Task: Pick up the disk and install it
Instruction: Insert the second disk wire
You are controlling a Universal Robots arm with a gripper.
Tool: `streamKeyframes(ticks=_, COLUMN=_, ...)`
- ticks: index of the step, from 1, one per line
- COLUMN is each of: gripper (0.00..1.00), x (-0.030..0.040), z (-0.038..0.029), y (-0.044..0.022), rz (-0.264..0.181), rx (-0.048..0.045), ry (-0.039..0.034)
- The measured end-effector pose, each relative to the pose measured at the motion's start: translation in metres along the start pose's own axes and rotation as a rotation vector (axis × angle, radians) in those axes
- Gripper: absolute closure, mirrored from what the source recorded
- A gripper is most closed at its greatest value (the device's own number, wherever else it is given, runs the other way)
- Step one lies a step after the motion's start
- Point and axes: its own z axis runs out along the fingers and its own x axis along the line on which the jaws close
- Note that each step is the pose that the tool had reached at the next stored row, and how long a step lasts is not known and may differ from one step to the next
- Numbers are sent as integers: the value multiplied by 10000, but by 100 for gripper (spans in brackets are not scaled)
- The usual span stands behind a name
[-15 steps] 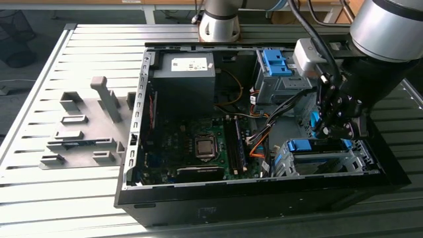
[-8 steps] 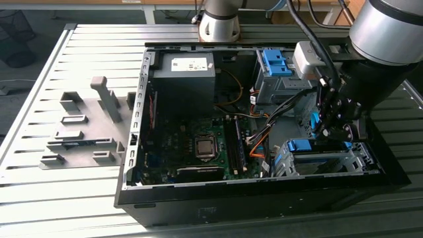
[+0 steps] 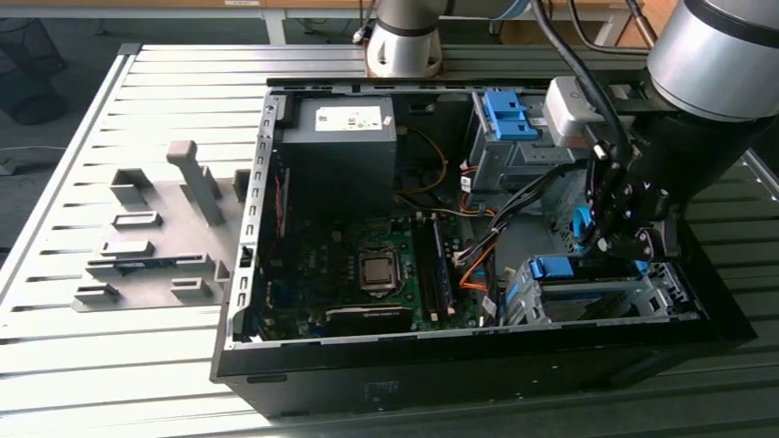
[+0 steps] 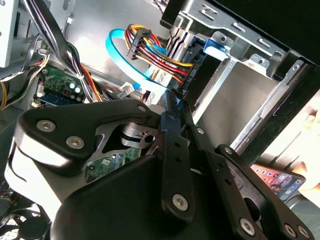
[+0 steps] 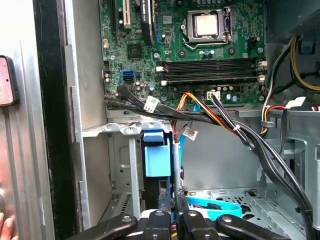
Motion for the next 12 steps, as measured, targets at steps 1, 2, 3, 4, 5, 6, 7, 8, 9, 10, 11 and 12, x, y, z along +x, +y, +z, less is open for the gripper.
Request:
streamKeyframes(ticks=1, gripper=84, x=1, z=5, y=0, rz=1, rx=0, ry=-2)
streamKeyframes(ticks=2, gripper=84, x=2, z=12, y=1, rz=1, rx=1, ry=-4)
streamKeyframes(ticks=3, gripper=84, x=2, z=18, y=1, rz=1, rx=1, ry=-2)
streamKeyframes(ticks=4, gripper=84, x=2, z=24, y=1, rz=2, rx=2, ry=-1)
streamKeyframes(ticks=5, gripper=84, x=3, z=30, y=1, rz=4, rx=2, ry=-1)
streamKeyframes(ticks=6, gripper=84, x=4, z=34, y=1, rz=7, rx=2, ry=1)
streamKeyframes(ticks=7, gripper=84, x=6, z=37, y=1, rz=10, rx=2, ry=2)
streamKeyframes(ticks=8, gripper=84, x=7, z=40, y=2, rz=13, rx=2, ry=1)
streamKeyframes(ticks=9, gripper=84, x=7, z=42, y=1, rz=15, rx=2, ry=2)
streamKeyframes(ticks=10, gripper=84, x=7, z=43, y=2, rz=15, rx=2, ry=1)
streamKeyframes(ticks=11, gripper=84, x=8, z=44, y=1, rz=15, rx=2, ry=1)
streamKeyframes(ticks=12, gripper=84, x=8, z=46, y=2, rz=16, rx=2, ry=-1)
